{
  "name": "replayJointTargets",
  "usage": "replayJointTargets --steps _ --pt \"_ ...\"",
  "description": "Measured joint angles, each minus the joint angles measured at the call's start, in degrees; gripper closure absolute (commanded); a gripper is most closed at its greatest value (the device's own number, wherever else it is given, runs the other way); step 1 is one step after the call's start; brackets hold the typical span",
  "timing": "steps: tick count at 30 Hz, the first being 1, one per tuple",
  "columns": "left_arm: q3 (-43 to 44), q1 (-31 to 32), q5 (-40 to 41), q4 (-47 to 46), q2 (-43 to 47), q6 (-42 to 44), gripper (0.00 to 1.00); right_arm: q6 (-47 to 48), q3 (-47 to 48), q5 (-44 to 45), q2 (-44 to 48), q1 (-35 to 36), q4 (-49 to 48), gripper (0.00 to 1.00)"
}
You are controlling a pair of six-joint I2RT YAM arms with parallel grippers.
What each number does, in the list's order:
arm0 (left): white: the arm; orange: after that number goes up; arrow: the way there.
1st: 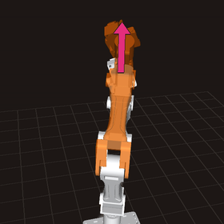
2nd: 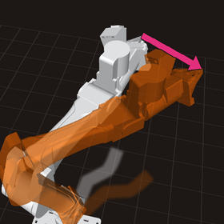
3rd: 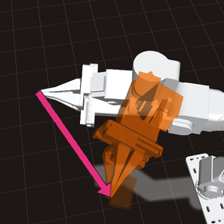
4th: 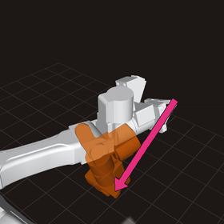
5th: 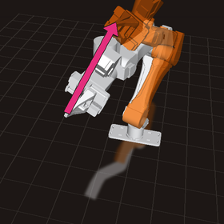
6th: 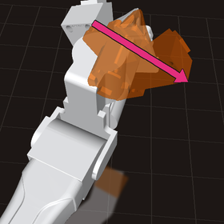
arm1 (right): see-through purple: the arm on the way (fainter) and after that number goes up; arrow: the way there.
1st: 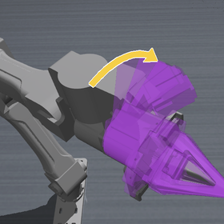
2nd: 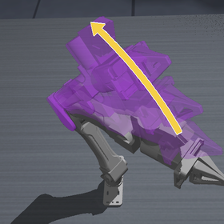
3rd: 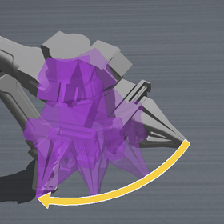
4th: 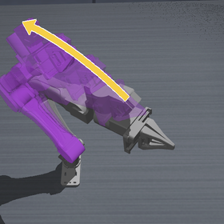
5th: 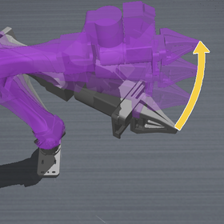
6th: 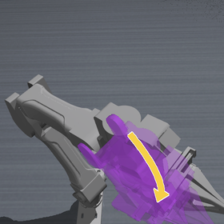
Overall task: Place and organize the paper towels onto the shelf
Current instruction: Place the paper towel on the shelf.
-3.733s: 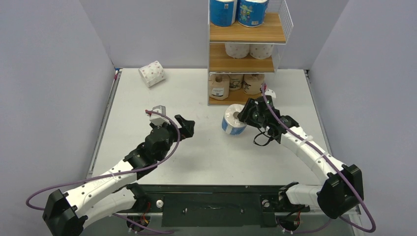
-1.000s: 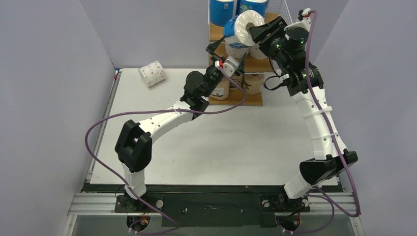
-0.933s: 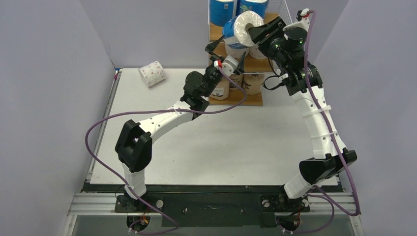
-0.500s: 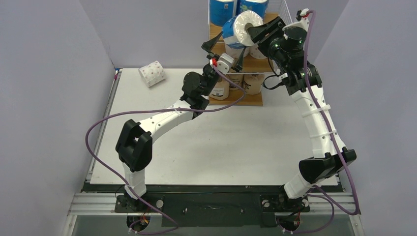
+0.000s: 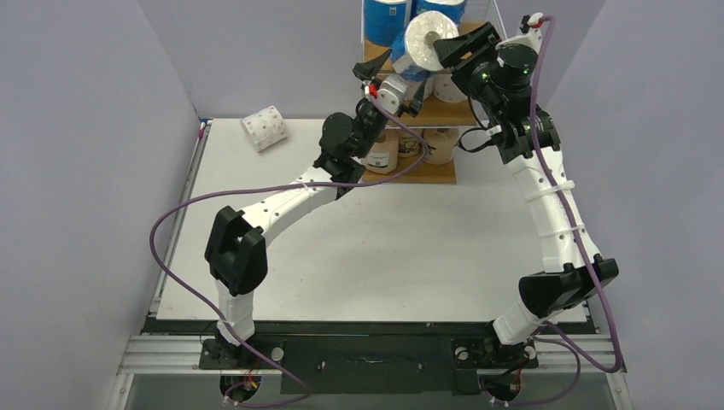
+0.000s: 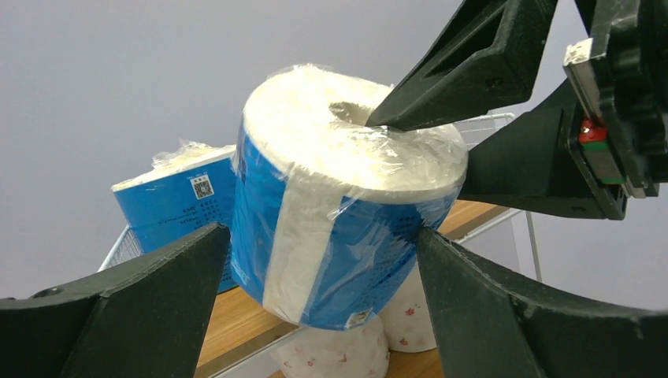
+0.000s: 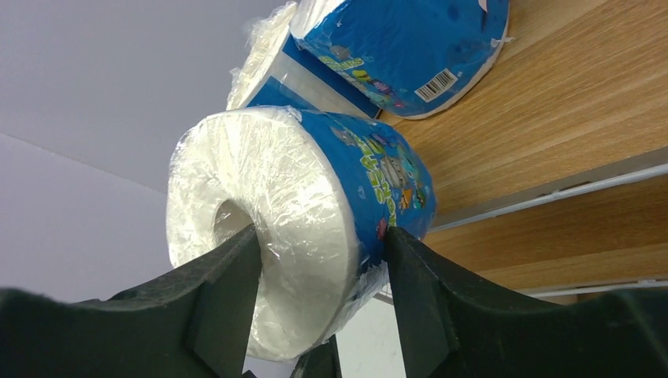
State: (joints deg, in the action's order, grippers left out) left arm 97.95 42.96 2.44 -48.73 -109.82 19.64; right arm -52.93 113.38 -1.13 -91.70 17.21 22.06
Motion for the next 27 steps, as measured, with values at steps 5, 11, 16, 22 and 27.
replayJointTargets --steps 5,11,16,22,27 --pt "1.25 -0.24 1.22 1.7 -0.04 -1.31 0.14 -0.94 0.44 -1.29 -0.09 -0.35 -0.94 0.35" --pt "2.97 -0.79 1.99 3.17 -0.72 -2.58 0.14 -1.84 1.77 -2.45 -0.96 -0.42 -1.07 0.29" --pt "5.18 -0.96 2.84 5.81 -1.38 -3.08 0.14 -2.01 2.86 -2.91 -0.98 -0.92 -0.52 0.27" --pt "7.61 -1.55 3.91 7.96 -2.54 -4.35 0.14 -2.23 3.65 -2.97 -0.59 -2.32 -0.44 0.26" --pt "10.47 -2.14 4.87 10.29 -3.93 -5.14 0.13 -2.23 1.51 -2.25 1.97 -2.99 -1.01 0.27"
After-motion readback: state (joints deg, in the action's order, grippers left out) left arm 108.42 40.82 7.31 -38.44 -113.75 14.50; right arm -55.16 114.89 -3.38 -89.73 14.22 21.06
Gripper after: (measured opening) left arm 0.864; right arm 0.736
